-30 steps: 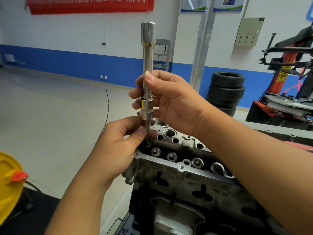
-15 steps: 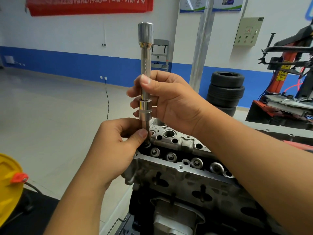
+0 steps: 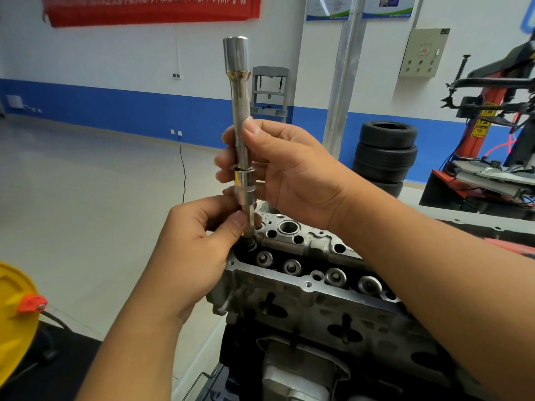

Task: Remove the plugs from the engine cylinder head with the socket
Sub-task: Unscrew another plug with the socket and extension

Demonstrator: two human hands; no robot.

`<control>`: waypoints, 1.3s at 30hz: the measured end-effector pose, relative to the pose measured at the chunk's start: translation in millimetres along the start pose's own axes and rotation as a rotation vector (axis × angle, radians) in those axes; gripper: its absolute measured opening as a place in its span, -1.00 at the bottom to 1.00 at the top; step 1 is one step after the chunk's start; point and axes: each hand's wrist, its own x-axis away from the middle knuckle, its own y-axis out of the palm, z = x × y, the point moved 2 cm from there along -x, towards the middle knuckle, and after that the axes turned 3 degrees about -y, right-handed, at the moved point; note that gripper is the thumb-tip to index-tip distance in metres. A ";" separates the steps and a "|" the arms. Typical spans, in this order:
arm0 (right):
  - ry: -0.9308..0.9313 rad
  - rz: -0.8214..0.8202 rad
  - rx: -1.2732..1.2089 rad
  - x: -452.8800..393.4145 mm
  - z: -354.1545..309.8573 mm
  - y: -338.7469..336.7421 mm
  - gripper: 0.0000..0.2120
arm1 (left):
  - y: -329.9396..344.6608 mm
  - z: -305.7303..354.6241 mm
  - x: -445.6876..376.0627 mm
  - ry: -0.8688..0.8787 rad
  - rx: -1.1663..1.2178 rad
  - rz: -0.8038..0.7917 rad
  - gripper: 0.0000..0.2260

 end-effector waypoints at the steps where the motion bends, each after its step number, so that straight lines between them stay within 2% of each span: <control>1: 0.005 -0.004 0.006 0.3 -0.1 0.4 -0.76 | -0.1 0.3 -0.3 -0.006 0.002 0.022 -0.66; 6: -0.019 0.022 0.024 1.3 1.2 -0.6 -0.86 | 1.0 -1.4 -0.6 -0.010 -0.012 0.108 -0.77; 11: -0.019 0.023 0.044 0.0 0.9 -0.7 -0.81 | 3.3 -0.5 0.2 -0.030 0.041 -0.013 -0.76; 16: 0.004 0.006 0.039 -0.4 0.4 1.5 -0.72 | 3.6 0.4 -0.5 -0.012 0.017 0.116 -0.83; 20: -0.008 0.030 0.029 0.5 1.4 0.1 -0.85 | 6.0 2.7 0.2 -0.003 0.006 0.147 -0.86; 26: -0.018 0.024 0.058 0.0 0.6 -2.0 -0.82 | 8.0 6.3 1.8 -0.017 0.093 0.014 -0.83; 31: 0.010 -0.003 0.064 0.7 0.7 -0.3 -0.78 | 7.1 4.9 2.3 -0.026 0.061 0.152 -0.85; 33: 0.003 0.006 0.063 0.7 0.9 -1.1 -0.86 | 6.3 7.8 3.4 -0.025 0.046 0.179 -0.74; 35: -0.009 0.011 0.068 0.6 1.3 -2.9 -0.86 | 5.9 7.5 3.9 -0.040 0.049 0.140 -0.72; 38: -0.008 0.004 0.066 0.2 1.8 -4.2 -0.84 | 7.1 5.8 3.8 -0.055 0.088 0.017 -0.85; 39: -0.003 0.000 0.063 0.0 2.0 -4.1 -0.82 | 6.8 5.1 3.5 -0.058 0.068 0.019 -0.82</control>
